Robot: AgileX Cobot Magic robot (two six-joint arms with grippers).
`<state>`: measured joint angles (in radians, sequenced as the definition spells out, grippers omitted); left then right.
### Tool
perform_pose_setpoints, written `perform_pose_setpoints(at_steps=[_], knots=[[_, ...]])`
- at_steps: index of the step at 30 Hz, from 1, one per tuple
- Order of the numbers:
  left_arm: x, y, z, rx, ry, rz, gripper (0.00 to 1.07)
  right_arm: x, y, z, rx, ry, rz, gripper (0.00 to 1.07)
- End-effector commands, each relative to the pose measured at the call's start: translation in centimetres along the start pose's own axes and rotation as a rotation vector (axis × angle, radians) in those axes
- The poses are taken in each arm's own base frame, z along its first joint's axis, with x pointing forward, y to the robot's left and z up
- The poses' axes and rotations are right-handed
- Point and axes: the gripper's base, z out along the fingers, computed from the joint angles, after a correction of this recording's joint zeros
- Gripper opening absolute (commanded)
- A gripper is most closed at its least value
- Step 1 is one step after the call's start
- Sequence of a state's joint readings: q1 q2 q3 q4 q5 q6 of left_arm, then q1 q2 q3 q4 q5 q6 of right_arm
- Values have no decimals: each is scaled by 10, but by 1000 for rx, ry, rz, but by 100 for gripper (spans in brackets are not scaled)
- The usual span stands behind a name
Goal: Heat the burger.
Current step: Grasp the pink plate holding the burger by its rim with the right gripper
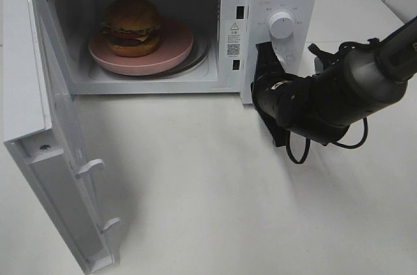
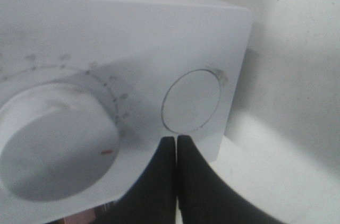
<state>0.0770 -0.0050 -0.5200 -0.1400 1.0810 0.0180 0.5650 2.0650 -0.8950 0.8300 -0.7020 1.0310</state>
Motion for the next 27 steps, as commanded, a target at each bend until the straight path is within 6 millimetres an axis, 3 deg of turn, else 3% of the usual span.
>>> perform_pose_setpoints(at_steps=[1,6,13,22,27], knots=[[1,-1,-2,3,-25,-1,98,-1,3,-12,30,46,-92,1],[1,-1,-2,3,-25,-1,98,-1,-1,-23,83,105,-186,1],[1,-1,-2,3,-25,-1,98,8,-1,-45,148,313,-577,3],[1,-1,-2,3,-25,-1,98,9,9,-65,123,452,-895,4],[1,-1,-2,3,-25,-1,98,14,16,-84,104,630,-1154,4]])
